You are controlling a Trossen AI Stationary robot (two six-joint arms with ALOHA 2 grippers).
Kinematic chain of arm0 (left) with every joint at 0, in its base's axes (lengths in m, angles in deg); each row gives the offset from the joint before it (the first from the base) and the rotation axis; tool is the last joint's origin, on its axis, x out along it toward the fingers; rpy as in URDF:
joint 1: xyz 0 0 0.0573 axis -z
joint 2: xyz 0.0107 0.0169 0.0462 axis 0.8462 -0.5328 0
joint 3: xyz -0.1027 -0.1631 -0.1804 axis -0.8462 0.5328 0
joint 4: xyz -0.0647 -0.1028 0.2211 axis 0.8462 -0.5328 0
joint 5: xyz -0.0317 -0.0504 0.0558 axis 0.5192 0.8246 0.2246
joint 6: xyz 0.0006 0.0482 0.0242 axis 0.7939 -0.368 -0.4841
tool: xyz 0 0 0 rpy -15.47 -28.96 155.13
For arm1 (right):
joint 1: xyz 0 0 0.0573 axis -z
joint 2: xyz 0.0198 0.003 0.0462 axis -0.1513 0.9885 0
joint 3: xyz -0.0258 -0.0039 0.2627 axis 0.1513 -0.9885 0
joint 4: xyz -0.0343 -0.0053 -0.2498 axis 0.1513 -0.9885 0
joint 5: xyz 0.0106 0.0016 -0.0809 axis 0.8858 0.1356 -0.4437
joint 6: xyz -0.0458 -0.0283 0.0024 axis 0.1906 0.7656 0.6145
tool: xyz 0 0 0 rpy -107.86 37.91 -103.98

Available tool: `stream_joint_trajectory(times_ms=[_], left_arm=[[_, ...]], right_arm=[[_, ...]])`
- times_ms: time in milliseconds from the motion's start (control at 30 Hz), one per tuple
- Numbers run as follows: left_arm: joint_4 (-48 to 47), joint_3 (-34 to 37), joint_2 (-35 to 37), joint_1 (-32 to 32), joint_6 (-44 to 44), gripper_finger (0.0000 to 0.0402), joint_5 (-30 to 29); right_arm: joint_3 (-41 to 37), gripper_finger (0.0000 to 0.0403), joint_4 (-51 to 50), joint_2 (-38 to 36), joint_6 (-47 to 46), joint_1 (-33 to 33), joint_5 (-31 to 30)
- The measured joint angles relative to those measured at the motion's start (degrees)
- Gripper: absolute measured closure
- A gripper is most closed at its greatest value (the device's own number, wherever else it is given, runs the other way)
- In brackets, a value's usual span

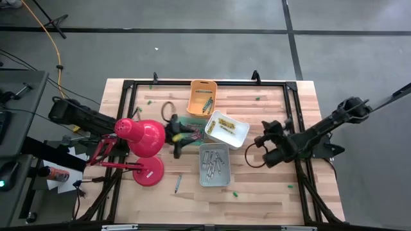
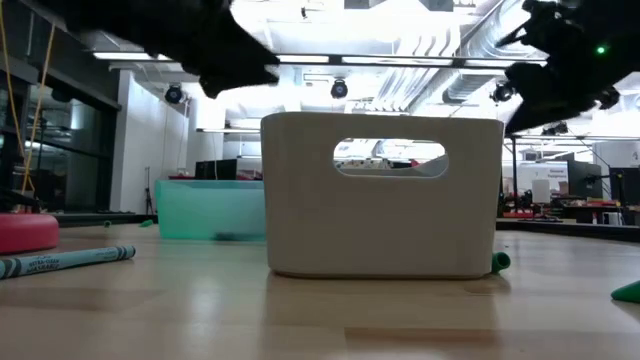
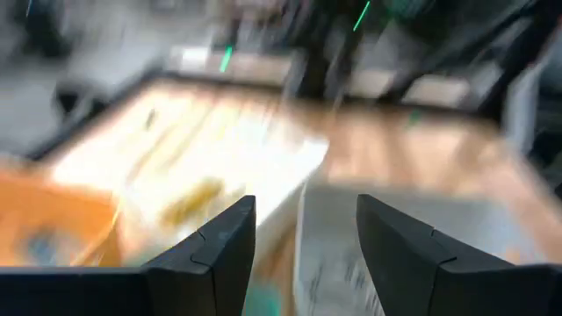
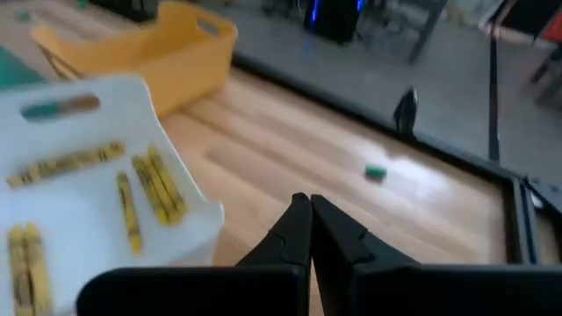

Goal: Sort crayons
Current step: Put the blue crayon into the yellow bin

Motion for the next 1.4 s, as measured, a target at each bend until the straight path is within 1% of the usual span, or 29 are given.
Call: stream_joint_trajectory(times_ms=[67,133,200,300,367,567,767,833,933,1000,1067,1233,1400], left_arm=[[-15.9,-6.6,-0.6,1.1,3.9,0.0216,-3.0],[-31.0,-12.9,-1.7,2.0,10.5,0.0216,-3.6],[-42.8,-18.9,-3.2,3.1,17.6,0.0216,-2.7],[-55.6,-25.9,-5.4,5.6,27.2,0.0216,0.4],[-59.6,-28.9,-7.0,7.5,32.4,0.0216,2.1],[-60.3,-31.2,-13.5,13.0,44.4,0.0216,5.6],[-60.7,-31.1,-22.6,15.7,50.1,0.0216,6.7],[-60.3,-31.1,-25.2,16.2,52.0,0.0216,8.7],[-59.6,-31.1,-28.2,17.7,54.2,0.0216,13.5],[-59.9,-31.1,-29.2,19.0,55.1,0.0216,14.9],[-59.9,-31.1,-29.9,20.1,56.5,0.0216,14.8],[-59.7,-31.1,-31.4,21.4,57.8,0.0216,11.1],[-59.6,-31.2,-34.9,22.1,58.8,0.0216,12.3]], right_arm=[[0.0,0.0403,2.1,0.0,2.0,0.4,-3.0],[0.0,0.0403,3.7,0.0,5.2,1.3,-5.1],[0.0,0.0403,4.2,0.0,8.0,2.4,-3.8],[0.0,0.0403,4.5,0.0,10.3,3.9,1.0],[0.0,0.0403,4.5,0.0,10.8,4.4,3.1],[0.0,0.0403,5.7,0.0,10.8,4.5,3.5],[0.0,0.0403,6.9,0.0,11.0,4.5,3.5],[0.0,0.0403,7.1,0.0,11.0,4.5,3.5],[0.0,0.0403,7.1,0.0,11.5,4.5,3.4],[0.0,0.0403,7.4,0.0,12.3,4.5,3.4],[0.0,0.0403,7.4,0.0,12.3,4.5,3.0],[0.0,0.0403,7.8,0.0,12.3,4.5,2.7],[0.0,0.0402,8.3,0.0,12.5,4.5,2.7]])
